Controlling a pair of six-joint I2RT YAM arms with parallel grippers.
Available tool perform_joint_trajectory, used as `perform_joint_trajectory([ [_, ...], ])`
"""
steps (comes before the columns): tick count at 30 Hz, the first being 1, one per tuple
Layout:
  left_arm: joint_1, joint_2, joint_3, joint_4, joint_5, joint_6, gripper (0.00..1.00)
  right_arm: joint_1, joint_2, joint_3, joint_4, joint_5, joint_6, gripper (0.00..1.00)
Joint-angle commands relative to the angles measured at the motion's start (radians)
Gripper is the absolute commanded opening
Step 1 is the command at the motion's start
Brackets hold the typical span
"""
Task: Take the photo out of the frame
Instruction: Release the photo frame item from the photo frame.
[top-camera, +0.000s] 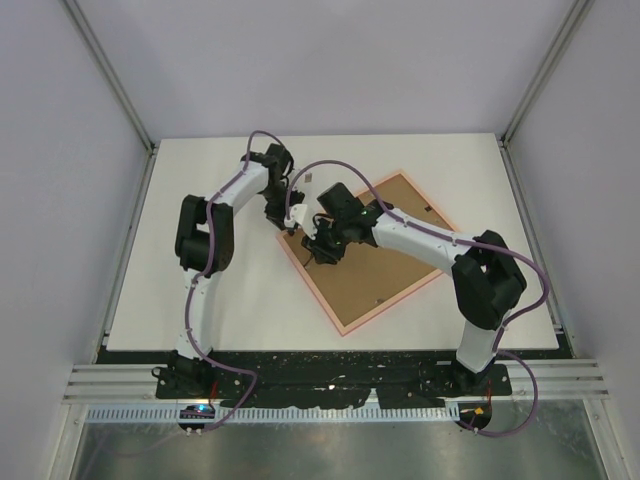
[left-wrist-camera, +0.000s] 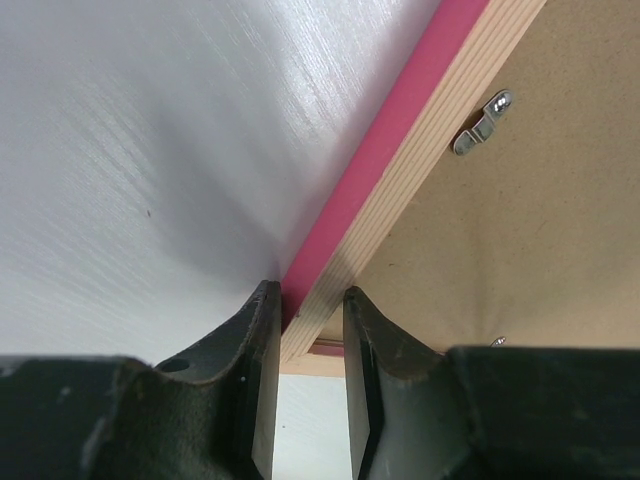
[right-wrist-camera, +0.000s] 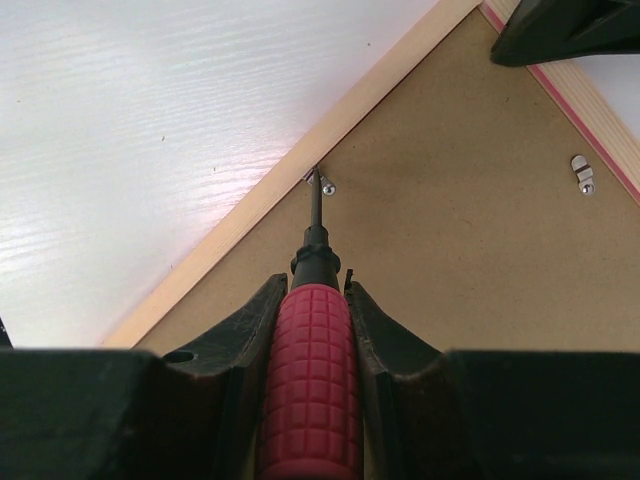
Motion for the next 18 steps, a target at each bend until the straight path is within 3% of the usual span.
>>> perform_joint_trajectory([
  [1,0.005,-0.036,-0.020,0.051,-0.008,-0.034,0.24,0.012,0.004,0.038,-0.086,-0.025,-0.033,0.08],
  [13,-0.007,-0.046,-0.035,0.077,-0.087,-0.060,0.12,0.014,0.042,0.067,-0.152,-0.020,-0.048,0.08],
  [18,-0.027,-0.052,-0.046,0.085,-0.143,-0.059,0.01,0.012,0.053,0.088,-0.203,-0.015,-0.057,0.08],
])
